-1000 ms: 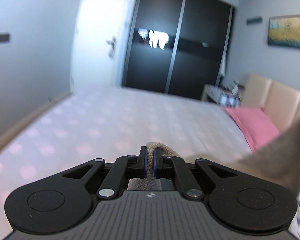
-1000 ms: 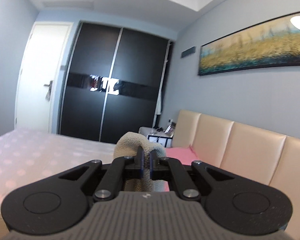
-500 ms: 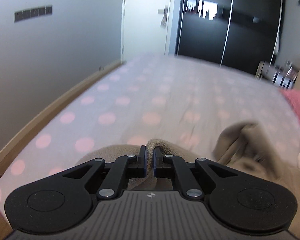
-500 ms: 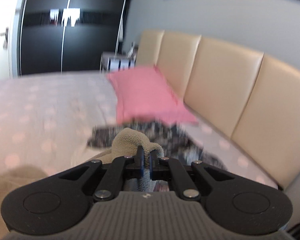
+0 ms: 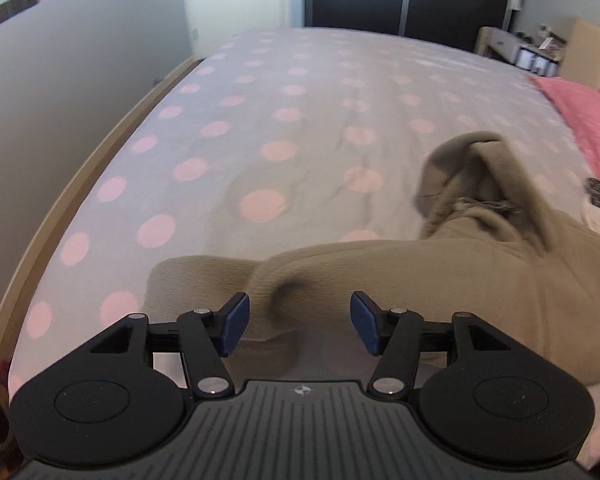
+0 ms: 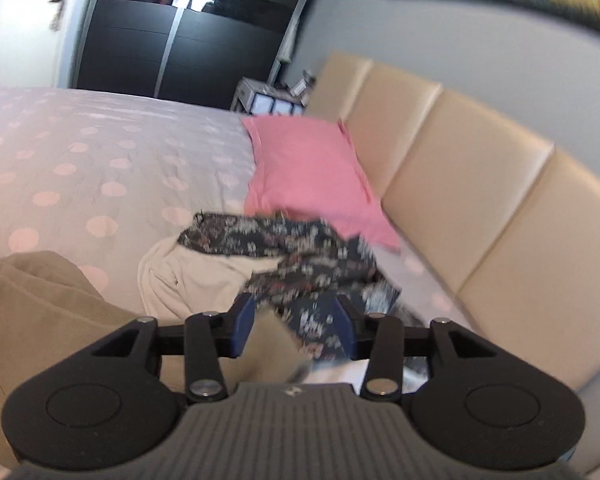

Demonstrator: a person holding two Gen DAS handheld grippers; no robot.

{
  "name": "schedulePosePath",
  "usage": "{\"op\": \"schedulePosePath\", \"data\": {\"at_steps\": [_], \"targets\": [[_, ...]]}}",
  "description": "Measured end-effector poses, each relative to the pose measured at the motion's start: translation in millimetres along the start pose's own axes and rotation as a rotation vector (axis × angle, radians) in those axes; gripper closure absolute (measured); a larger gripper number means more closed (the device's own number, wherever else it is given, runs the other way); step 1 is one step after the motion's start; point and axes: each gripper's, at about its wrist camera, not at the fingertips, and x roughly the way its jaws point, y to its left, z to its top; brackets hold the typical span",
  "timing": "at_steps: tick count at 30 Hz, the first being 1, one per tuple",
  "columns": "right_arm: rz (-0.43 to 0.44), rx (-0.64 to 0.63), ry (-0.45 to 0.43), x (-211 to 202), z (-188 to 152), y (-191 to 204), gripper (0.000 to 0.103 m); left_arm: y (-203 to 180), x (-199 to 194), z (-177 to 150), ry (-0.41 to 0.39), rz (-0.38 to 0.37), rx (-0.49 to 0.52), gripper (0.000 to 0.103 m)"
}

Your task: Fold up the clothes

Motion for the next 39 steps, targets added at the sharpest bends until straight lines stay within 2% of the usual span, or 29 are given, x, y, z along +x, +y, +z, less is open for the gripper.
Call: {"op": "schedulePosePath", "data": {"at_steps": [2, 4, 8, 11, 14, 17, 21, 24, 29, 34, 39], "targets": [[0.071, -0.018, -0.026, -8.2, 5.4, 5.9, 0.054, -8.4, -2.5, 7.3, -0.031, -0.029, 0.029, 0.047], [0.177, -0.021, -0.020, -6.0, 11.6, 18.3, 0.052, -18.2, 3.6, 16.5, -0.053, -0.053, 0.056, 0.046], [0.358, -0.066, 0.000, 12.9, 16.0, 69.4, 0.050, -45.7, 43.6, 30.3, -0.036, -0.113, 0.143, 0.046], [0.425, -0.113, 0.010, 31.6, 16.2, 118.3, 0.050, -65.5, 79.2, 33.5, -0.020, -0.153, 0.196, 0.046], [0.478, -0.131, 0.042, 53.1, 13.4, 162.8, 0.050, -83.7, 108.4, 30.1, 0.018, -0.177, 0.258, 0.056], [0.511, -0.145, 0.063, 74.7, 10.8, 195.3, 0.051, -91.9, 134.8, 20.6, 0.088, -0.180, 0.299, 0.068], [0.550, -0.154, 0.117, 105.7, 5.5, 219.5, 0.052, -81.9, 163.4, 10.9, 0.219, -0.193, 0.251, 0.077], [0.561, -0.155, 0.196, 129.7, -4.3, 228.5, 0.052, -73.8, 180.5, -4.2, 0.316, -0.212, 0.217, 0.082], [0.588, -0.241, 0.341, 150.6, -41.7, 237.0, 0.052, -79.7, 195.7, -34.1, 0.429, -0.206, 0.251, 0.083], [0.595, -0.331, 0.353, 143.2, -62.5, 241.3, 0.052, -71.8, 187.0, -43.1, 0.434, -0.213, 0.242, 0.083], [0.617, -0.279, 0.348, 132.8, -45.6, 226.3, 0.055, -55.9, 156.4, -32.9, 0.313, -0.222, 0.230, 0.082]]}}
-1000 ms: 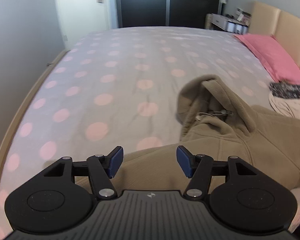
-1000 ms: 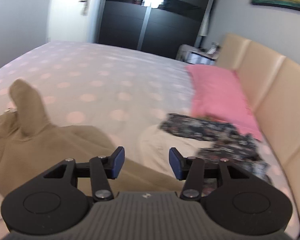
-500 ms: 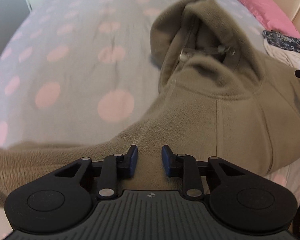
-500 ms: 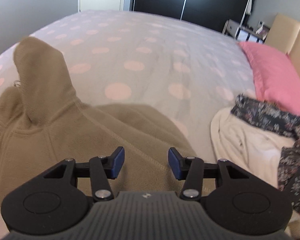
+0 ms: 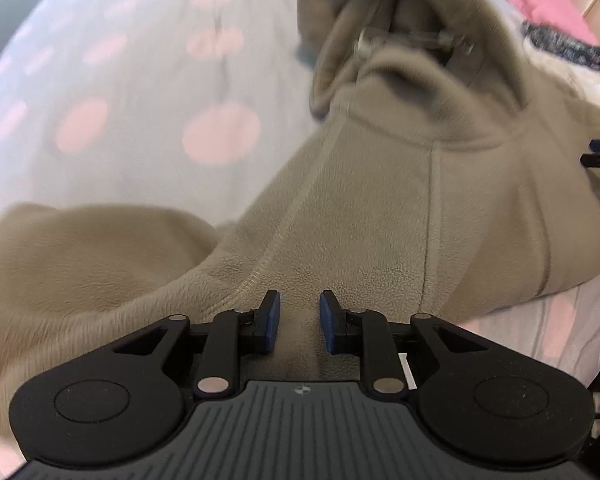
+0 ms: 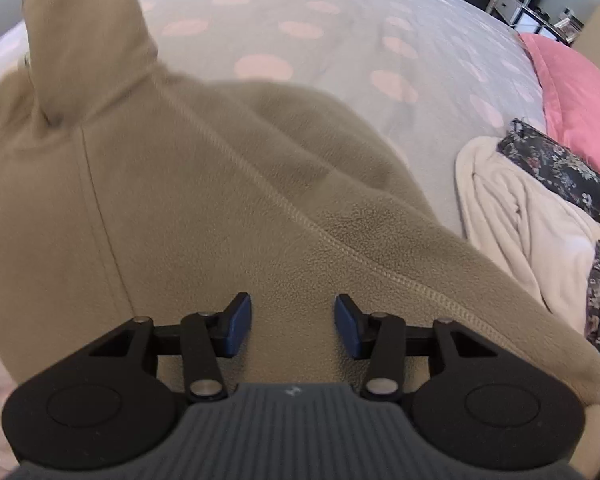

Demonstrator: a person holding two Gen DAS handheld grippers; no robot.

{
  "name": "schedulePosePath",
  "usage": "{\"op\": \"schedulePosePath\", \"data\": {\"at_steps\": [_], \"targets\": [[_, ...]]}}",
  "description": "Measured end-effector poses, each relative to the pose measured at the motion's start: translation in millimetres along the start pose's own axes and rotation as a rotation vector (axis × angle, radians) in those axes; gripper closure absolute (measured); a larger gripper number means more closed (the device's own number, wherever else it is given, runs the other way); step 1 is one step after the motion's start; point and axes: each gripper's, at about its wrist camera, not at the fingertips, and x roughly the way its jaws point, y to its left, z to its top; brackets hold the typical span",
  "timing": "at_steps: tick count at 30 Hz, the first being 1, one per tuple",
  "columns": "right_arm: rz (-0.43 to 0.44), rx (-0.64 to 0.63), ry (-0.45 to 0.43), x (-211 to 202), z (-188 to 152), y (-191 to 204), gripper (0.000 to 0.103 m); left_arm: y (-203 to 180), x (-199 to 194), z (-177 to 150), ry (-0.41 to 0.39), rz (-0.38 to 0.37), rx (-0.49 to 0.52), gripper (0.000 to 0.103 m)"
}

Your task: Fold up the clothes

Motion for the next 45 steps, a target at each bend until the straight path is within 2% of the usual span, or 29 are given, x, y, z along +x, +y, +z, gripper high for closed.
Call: {"op": "schedulePosePath", "data": {"at_steps": [2, 3, 4, 6, 9, 12, 16, 22, 24, 27, 28, 29, 30, 32, 34, 36, 40, 45], "targets": [[0.025, -0.011, -0.068, -15.8, 5.1, -1.8, 0.054, 4.2, -12.4, 2.4, -0.073, -0.003, -0.016, 0.073], [0.028, -0.022, -0.102, -21.9, 8.6, -1.6, 0.054, 5.3, -15.1, 7.3, -0.103, -0.004, -0.025, 0.059], [0.030, -0.025, -0.133, -26.4, 13.1, -1.1, 0.053, 6.0, -16.7, 13.3, -0.131, -0.005, -0.035, 0.051], [0.066, -0.003, -0.171, -29.4, 24.0, -2.9, 0.052, 6.9, -17.7, 25.8, -0.173, -0.019, -0.049, 0.051], [0.140, 0.023, -0.206, -27.4, 42.4, -4.2, 0.046, 2.9, -3.2, 44.7, -0.189, -0.086, -0.050, 0.049], [0.175, -0.023, -0.245, -22.1, 53.6, 7.2, 0.036, -6.2, 15.0, 60.4, -0.192, -0.146, -0.024, 0.045], [0.213, -0.067, -0.256, -4.4, 63.1, 19.5, 0.031, -13.8, 35.4, 74.0, -0.199, -0.179, -0.013, 0.043], [0.265, -0.055, -0.215, 33.4, 74.8, 15.6, 0.030, -9.5, 66.4, 81.7, -0.125, -0.231, -0.048, 0.041], [0.270, -0.045, -0.208, 43.5, 78.0, 14.5, 0.025, -10.2, 72.0, 82.2, -0.107, -0.237, -0.055, 0.040], [0.281, -0.020, -0.202, 52.6, 80.8, 14.3, 0.026, -11.8, 76.4, 83.5, -0.088, -0.241, -0.070, 0.041], [0.292, -0.017, -0.201, 52.3, 81.2, 15.5, 0.035, -12.6, 76.6, 84.0, -0.085, -0.243, -0.071, 0.047], [0.308, -0.024, -0.200, 49.9, 81.3, 17.5, 0.049, -13.9, 76.0, 84.4, -0.083, -0.251, -0.069, 0.052], [0.310, -0.046, -0.202, 45.5, 81.3, 20.9, 0.056, -15.9, 74.2, 85.1, -0.084, -0.244, -0.062, 0.060], [0.277, -0.114, -0.211, 34.3, 79.9, 30.4, 0.093, -20.2, 70.1, 86.7, -0.089, -0.223, -0.046, 0.071], [0.258, -0.118, -0.238, 21.2, 77.6, 31.7, 0.096, -23.6, 62.6, 87.0, -0.095, -0.191, -0.050, 0.084], [0.255, -0.097, -0.275, 6.2, 75.7, 30.3, 0.097, -24.8, 46.4, 86.1, -0.127, -0.182, -0.072, 0.091], [0.224, -0.074, -0.378, -38.1, 70.8, 32.5, 0.097, -28.5, -1.5, 80.5, -0.249, -0.184, -0.101, 0.094], [0.143, -0.037, -0.525, -106.6, 48.1, 35.9, 0.098, -46.3, -73.2, 55.6, -0.427, -0.142, -0.099, 0.095]]}}
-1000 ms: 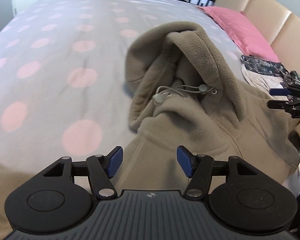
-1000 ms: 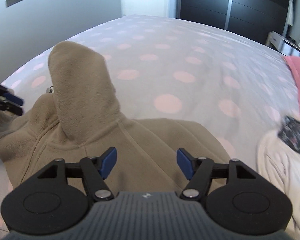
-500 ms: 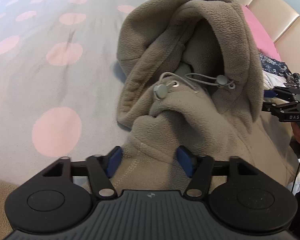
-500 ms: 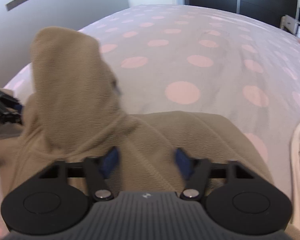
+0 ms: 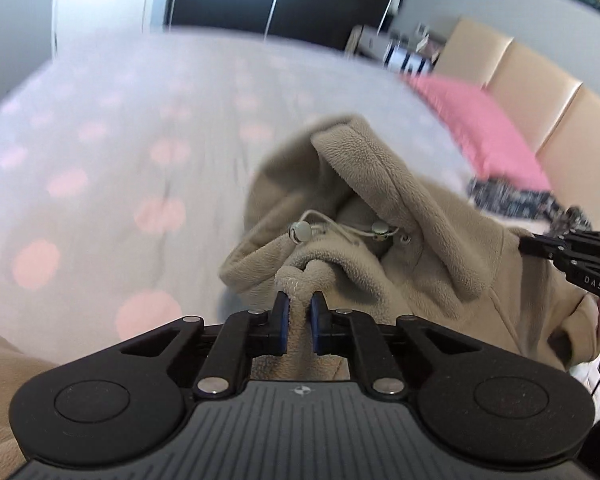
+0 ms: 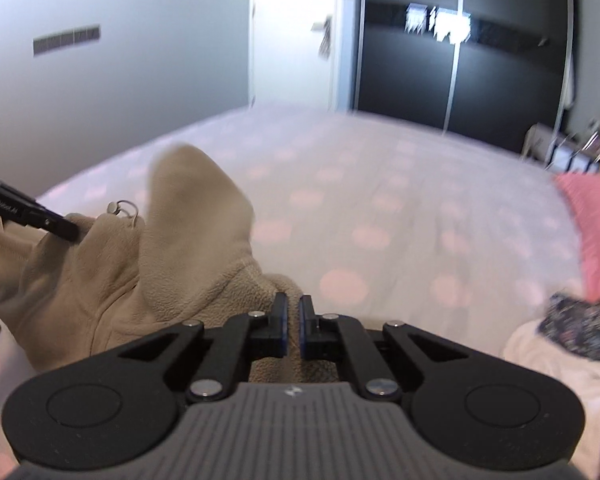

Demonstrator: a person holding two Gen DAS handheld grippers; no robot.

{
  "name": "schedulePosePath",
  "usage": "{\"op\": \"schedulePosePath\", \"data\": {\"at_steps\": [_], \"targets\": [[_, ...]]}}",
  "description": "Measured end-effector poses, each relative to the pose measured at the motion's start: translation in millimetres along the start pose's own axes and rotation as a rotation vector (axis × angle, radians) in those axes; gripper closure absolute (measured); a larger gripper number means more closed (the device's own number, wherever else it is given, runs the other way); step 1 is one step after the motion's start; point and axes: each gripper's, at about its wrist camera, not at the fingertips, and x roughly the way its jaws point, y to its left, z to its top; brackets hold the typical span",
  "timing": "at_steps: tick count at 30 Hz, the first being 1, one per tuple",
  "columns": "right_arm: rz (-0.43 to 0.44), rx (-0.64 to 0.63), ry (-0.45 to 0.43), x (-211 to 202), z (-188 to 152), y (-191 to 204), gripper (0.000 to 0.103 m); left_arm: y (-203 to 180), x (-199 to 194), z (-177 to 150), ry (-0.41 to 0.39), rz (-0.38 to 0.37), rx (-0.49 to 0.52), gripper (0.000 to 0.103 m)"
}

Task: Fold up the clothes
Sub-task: 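Grasp the hoodie hood with the left tool and lift it while the right tool grasps the hem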

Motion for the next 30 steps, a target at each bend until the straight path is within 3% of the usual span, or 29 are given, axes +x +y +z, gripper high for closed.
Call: {"op": "schedulePosePath", "data": {"at_steps": [10, 19, 26, 30], "targets": [[-0.120, -0.042, -0.359, -188.7, 56.8, 36.6, 0.098, -62.8, -163.7, 25.4, -0.385, -0.013, 0.028, 0.095], [-0.254, -0.079, -0.708, -362.4, 90.1, 84.2, 0.098, -133.7, -281.8, 36.6, -0.724, -0.103, 0.116, 0.095], [-0.295, -0.090, -0.887, -433.3, 98.8, 111.3, 0.098, -177.4, -344.2, 51.0, -0.900, -0.149, 0.198, 0.095], [-0.291, -0.084, -0.908, -423.8, 114.7, 117.7, 0.098, -195.1, -343.2, 67.1, -0.904, -0.111, 0.240, 0.095]]}}
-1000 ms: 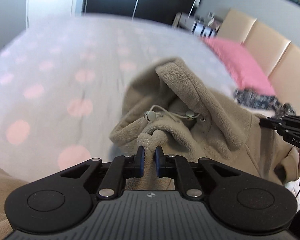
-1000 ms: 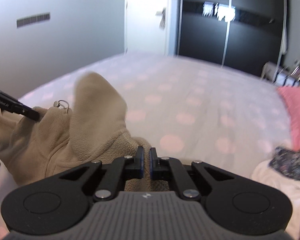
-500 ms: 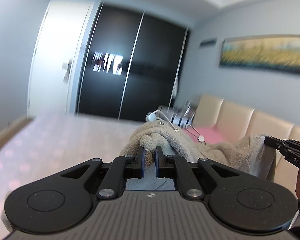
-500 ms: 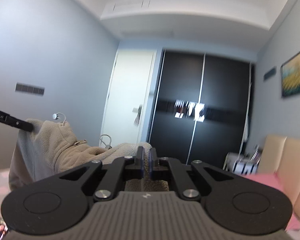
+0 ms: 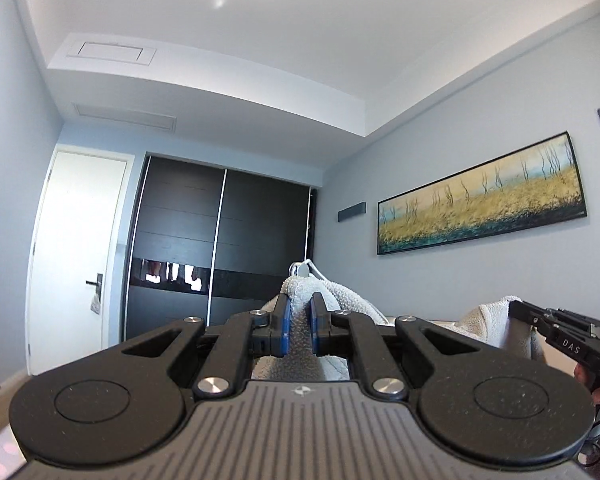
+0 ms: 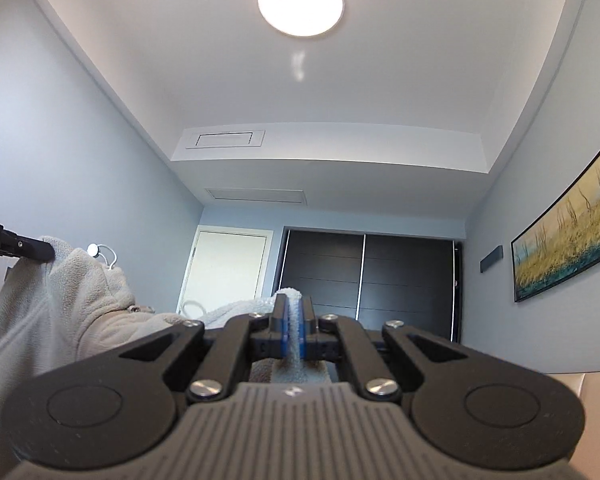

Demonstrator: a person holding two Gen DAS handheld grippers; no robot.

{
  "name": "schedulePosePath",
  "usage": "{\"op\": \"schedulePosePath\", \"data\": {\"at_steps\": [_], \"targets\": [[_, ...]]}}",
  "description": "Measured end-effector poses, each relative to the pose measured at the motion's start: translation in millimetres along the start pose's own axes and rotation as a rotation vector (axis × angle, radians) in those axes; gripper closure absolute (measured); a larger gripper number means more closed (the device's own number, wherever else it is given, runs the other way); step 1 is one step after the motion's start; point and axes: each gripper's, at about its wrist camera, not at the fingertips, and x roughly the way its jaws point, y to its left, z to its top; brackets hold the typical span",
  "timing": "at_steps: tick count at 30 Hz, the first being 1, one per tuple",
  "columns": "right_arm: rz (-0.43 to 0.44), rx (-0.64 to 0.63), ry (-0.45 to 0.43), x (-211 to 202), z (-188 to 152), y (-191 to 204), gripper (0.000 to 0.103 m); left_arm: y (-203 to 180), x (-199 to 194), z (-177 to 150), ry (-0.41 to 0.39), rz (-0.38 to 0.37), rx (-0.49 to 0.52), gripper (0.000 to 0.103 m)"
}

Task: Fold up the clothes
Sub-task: 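Grasp the hoodie hood with the left tool and lift it while the right tool grasps the hem, then lower the hoodie onto the bed and open both tools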

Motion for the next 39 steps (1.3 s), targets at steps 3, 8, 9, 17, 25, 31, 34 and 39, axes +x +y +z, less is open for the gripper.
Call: {"op": "schedulePosePath", "data": {"at_steps": [3, 8, 9, 17, 25, 31, 34, 39], "targets": [[0.012, -0.009, 0.026, 29.1, -22.8, 9.6, 0.098, 1.0, 16.1, -4.2, 0.051, 0.026, 0.007, 0.095], [0.019, -0.023, 0.111, 85.7, -78.8, 20.3, 0.098, 28.9, 51.4, -41.0, 0.147, 0.072, -0.019, 0.095], [0.018, -0.023, 0.134, 98.1, -91.4, 21.9, 0.098, 36.4, 63.8, -49.9, 0.168, 0.083, -0.025, 0.095], [-0.010, -0.025, 0.378, 203.7, -219.5, 27.9, 0.098, 103.6, 177.9, -144.0, 0.441, 0.155, 0.011, 0.095], [0.003, -0.057, 0.606, 301.6, -360.4, 26.2, 0.098, 166.2, 275.2, -242.1, 0.669, 0.183, 0.010, 0.095], [0.000, -0.059, 0.728, 351.5, -445.3, 35.9, 0.098, 216.7, 291.5, -311.9, 0.816, 0.197, -0.030, 0.088], [-0.023, -0.080, 0.785, 357.0, -482.4, 40.7, 0.096, 234.5, 285.5, -337.8, 0.894, 0.211, -0.020, 0.079], [-0.057, -0.106, 0.858, 349.3, -522.2, 38.5, 0.078, 261.3, 261.1, -365.2, 0.970, 0.275, -0.015, 0.074]]}}
